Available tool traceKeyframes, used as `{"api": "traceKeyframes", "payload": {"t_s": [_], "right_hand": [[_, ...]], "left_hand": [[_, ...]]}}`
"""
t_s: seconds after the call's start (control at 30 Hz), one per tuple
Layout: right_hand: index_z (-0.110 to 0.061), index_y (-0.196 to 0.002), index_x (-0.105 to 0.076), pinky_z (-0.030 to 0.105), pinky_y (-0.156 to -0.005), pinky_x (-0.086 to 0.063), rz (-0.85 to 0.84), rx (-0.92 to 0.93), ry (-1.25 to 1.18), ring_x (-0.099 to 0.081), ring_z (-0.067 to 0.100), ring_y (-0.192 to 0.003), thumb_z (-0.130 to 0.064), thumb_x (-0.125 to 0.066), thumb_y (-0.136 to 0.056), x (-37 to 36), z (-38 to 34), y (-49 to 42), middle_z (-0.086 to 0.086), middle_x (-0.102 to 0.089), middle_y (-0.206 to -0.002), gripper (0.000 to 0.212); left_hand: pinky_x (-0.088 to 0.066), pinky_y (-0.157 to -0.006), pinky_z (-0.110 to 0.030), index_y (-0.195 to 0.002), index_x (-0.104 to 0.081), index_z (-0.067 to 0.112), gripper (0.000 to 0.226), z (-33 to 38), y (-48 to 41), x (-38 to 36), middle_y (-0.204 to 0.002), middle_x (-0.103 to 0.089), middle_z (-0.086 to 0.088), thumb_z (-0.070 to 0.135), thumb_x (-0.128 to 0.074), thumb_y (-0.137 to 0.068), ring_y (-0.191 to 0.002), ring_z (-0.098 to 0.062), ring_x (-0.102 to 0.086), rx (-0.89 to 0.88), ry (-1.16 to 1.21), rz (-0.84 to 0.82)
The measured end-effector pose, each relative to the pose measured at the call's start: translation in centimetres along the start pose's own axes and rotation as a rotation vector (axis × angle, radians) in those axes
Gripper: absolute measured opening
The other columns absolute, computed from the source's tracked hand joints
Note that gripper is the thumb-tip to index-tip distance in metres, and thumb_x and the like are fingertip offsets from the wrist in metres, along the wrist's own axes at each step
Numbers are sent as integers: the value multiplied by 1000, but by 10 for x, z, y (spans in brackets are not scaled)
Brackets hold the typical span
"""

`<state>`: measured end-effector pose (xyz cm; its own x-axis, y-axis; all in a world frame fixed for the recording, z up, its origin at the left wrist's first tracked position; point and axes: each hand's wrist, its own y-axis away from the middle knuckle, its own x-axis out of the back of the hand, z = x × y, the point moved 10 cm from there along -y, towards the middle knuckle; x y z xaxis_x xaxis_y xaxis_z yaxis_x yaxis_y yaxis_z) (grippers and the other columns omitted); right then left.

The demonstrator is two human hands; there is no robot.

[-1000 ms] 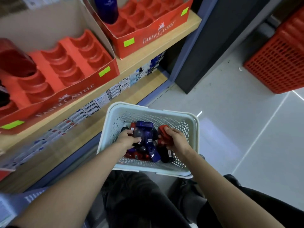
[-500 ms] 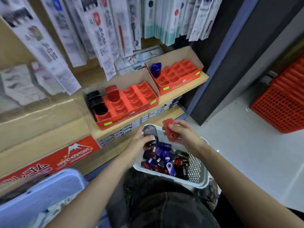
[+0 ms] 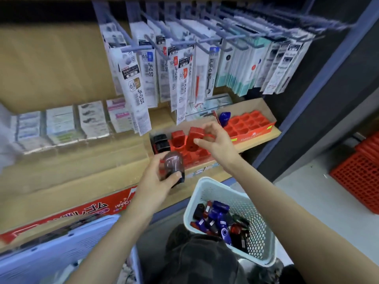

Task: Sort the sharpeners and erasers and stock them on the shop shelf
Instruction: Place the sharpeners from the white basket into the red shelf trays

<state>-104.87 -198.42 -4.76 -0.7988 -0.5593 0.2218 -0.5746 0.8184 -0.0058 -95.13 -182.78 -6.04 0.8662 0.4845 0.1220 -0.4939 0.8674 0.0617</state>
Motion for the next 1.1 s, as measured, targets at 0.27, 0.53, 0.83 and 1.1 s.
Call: {"api": "traceKeyframes", "payload": {"t_s": [0.27, 0.53, 0.83, 1.1], "right_hand": [[-17, -99, -58, 23, -88, -47, -126, 116, 425, -57, 6, -89, -3, -70, -80, -35, 2, -31, -4, -60, -97, 26], [-9, -103, -55, 36, -72, -47, -105, 367, 801, -56, 25, -84, 1, -53, -89, -45, 0, -19, 5, -56, -93, 18], [-16, -102, -64, 31, -86, -48, -217, -108, -114, -63, 16, -95, -39, -56, -88, -23, 12, 24, -3, -67, -95, 28], [-20, -107, -62, 23, -82, -48, 59, -27, -269, -60, 5, -92, -17, -48, -97, 43, 17, 31, -9, -66, -99, 17]], "left_hand": [[-43, -73, -23, -108, -47, 19, 27, 5, -5, 56, -105, -67, -4, 13, -63, -87, -81, -1, -62, 85, 18, 145], [-42, -76, -24, -98, -60, 36, 27, 9, -11, 56, -98, -64, 12, 12, -63, -87, -85, -7, -59, -44, -116, 114], [-53, -77, -23, -109, -48, 16, 20, 3, -26, -4, -108, -58, -3, 7, -55, -92, -95, -15, -64, 192, 420, 113], [-43, -73, -18, -109, -57, 16, 25, 11, -58, -87, -107, -67, 2, 18, -67, -86, -99, -7, -60, 264, 379, 3]]}}
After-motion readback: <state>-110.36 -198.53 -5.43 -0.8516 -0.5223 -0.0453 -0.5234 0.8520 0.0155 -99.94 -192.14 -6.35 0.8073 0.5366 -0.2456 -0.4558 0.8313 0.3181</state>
